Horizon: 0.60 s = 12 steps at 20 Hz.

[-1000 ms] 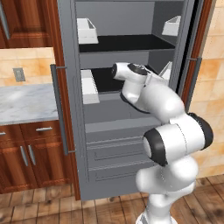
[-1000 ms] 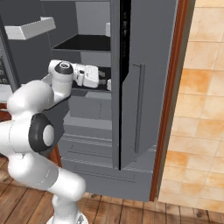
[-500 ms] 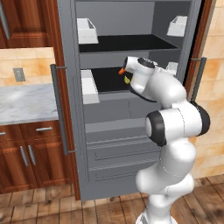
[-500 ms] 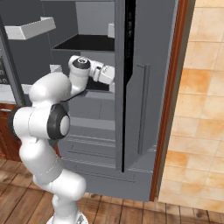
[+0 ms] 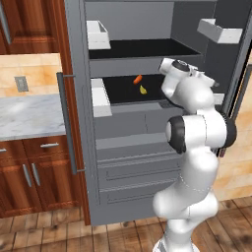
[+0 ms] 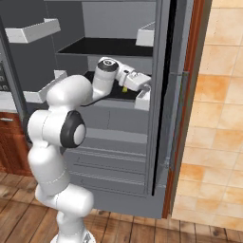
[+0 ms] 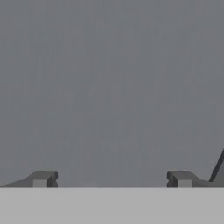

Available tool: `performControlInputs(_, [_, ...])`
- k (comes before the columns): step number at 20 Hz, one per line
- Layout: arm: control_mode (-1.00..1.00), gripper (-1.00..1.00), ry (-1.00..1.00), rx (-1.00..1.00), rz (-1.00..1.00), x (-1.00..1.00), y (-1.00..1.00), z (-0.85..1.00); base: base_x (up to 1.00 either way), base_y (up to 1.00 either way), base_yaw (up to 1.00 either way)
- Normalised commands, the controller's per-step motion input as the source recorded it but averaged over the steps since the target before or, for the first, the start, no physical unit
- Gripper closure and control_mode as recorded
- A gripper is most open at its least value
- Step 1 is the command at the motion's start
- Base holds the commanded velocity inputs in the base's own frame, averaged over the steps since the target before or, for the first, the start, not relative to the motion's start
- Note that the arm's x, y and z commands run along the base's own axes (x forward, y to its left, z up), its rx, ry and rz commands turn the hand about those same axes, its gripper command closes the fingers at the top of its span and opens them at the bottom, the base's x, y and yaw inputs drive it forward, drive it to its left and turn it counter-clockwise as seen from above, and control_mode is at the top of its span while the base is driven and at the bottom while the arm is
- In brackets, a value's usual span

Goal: Take the lemon wedge from the fridge and place it on the plate with fish on the dining counter.

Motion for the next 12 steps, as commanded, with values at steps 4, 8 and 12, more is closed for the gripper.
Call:
performControlInputs(4, [-1.00,-1.00,0.01,0.00,-0.18,-0.32,-1.00,0.00,0.00,0.00,0.00])
performControlInputs(8, [-1.00,-1.00,-0.22,0.00,0.01,-0.74,-0.29,0.00,0.00,0.00,0.00])
performControlInputs(12, [-1.00,-1.00,-0.27,-0.04,0.16,-1.00,0.72,0.07,0.00,0.00,0.00])
